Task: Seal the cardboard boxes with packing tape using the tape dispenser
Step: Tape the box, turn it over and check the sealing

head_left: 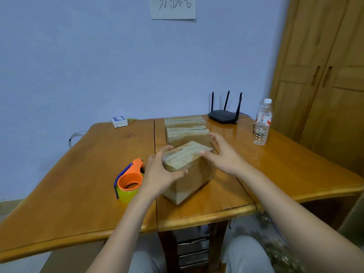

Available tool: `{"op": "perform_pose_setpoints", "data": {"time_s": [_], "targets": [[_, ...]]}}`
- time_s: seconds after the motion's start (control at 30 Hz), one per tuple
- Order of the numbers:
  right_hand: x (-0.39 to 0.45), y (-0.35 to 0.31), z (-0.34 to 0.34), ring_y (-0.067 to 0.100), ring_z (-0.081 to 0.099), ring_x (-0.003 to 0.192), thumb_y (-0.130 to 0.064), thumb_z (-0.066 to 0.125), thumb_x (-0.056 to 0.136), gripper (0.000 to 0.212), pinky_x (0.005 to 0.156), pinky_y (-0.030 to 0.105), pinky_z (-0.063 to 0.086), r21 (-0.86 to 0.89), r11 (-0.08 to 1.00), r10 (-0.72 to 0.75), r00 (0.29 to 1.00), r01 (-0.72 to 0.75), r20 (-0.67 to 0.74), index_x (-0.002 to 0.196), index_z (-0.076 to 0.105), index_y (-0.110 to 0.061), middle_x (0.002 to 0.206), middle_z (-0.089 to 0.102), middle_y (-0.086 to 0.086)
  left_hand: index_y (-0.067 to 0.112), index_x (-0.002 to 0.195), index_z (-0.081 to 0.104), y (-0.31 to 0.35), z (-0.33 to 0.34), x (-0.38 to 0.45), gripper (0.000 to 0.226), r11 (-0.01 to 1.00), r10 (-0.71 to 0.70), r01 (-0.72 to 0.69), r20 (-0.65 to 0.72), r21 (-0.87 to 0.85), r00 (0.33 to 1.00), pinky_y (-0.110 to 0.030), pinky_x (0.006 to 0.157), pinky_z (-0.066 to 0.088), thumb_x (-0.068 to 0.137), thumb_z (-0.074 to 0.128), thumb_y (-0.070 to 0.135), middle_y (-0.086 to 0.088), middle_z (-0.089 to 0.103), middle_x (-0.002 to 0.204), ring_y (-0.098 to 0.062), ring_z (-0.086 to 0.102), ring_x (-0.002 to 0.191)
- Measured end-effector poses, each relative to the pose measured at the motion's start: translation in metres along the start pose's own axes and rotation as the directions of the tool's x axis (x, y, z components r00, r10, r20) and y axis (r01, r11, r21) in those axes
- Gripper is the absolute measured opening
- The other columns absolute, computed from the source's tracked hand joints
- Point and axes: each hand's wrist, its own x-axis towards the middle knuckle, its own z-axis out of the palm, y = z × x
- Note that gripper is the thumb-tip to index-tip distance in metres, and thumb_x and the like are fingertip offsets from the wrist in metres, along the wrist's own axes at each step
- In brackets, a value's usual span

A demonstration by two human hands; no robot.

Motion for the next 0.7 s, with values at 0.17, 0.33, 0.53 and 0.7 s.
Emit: {"op": "perform_pose_setpoints", "data": {"time_s": [0.17,0.33,0.53,0.7], "targets": [[0.022,-0.019,-0.018,0.020,0.022,0.151,-0.065,0.075,0.076,0.107,0.121,0.047,0.026,-0.299,0.944,0.014,0.890,0.139,0.457,0.159,0.013,-0.039,0.167,0.018,-0.006,0.061,0.128,0.044,0.005,-0.023,0.016,0.084,0.993,0.063,-0.040,0.212,-0.110,0.975,-0.045,0.097,0.053,0.058,0.089,0.050,0.006,0.048,0.136,-0.019,0.052,0.122],[0.033,-0.024,-0.030,0.019,0.025,0.150,-0.046,0.085,0.076,0.112,0.120,0.037,0.025,-0.379,0.916,0.148,0.767,0.131,0.624,0.160,0.012,-0.037,0.166,0.020,-0.010,0.056,0.135,0.045,-0.003,-0.039,0.025,0.089,0.976,0.126,-0.051,0.355,-0.213,0.926,-0.044,0.106,0.048,0.063,0.093,0.033,0.011,0.050,0.142,-0.015,0.050,0.130],[0.030,-0.034,-0.030,0.021,0.031,0.147,-0.053,0.081,0.077,0.106,0.117,0.036,0.028,-0.468,0.871,0.165,0.810,0.148,0.563,0.160,0.018,-0.031,0.163,0.027,-0.005,0.055,0.140,0.043,-0.020,-0.043,0.028,0.086,0.950,0.134,0.004,0.419,-0.312,0.898,-0.045,0.116,0.037,0.073,0.089,0.024,0.020,0.045,0.148,-0.010,0.039,0.140],[0.026,-0.032,-0.015,0.032,0.037,0.140,-0.088,0.062,0.064,0.118,0.114,0.048,0.036,-0.658,0.752,0.320,0.856,0.030,0.405,0.157,0.028,-0.024,0.157,0.036,0.009,0.054,0.142,0.038,-0.021,-0.030,0.020,0.070,0.972,-0.039,0.076,0.164,-0.225,0.986,-0.036,0.098,0.045,0.087,0.076,0.032,0.012,0.040,0.146,-0.016,0.043,0.129]]}}
